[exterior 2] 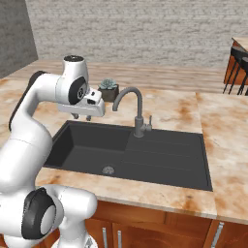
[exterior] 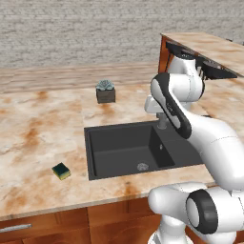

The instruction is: Soak the sponge with water for a few seconds and then drop it inside the sink.

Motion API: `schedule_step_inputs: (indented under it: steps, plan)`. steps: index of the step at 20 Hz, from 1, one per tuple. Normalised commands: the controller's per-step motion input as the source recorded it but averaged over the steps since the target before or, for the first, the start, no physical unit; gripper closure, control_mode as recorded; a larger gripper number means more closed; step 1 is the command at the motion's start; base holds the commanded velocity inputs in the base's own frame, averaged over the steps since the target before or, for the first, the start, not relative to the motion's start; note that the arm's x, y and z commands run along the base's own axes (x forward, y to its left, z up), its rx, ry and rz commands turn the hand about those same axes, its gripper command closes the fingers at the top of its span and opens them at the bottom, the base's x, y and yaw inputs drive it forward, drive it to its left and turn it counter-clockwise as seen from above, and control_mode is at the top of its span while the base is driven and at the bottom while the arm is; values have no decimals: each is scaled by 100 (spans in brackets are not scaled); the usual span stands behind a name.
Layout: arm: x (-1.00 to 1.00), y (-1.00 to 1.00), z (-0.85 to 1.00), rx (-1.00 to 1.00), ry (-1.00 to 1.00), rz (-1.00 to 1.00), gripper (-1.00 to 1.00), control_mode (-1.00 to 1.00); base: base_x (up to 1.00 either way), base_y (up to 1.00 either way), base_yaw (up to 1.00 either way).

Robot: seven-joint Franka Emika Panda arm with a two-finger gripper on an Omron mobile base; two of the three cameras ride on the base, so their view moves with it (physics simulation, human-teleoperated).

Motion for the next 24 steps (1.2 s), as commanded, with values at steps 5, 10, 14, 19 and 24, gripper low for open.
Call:
schedule_step_inputs:
  steps: [5,10,14,19,24]
  plan:
    - [-7,0,-1,0,-5,0,-100,-100,0,0,0]
    - [-27,0,0,0,-15,0,-100,-100,0,0,0]
    - [-24,0,0,0,-16,0,-100,-100,0,0,0]
    - [-22,0,0,0,-15,0,-100,-100,0,0,0]
    - [-12,-2,0,0,-17,0,-100,-100,0,0,0]
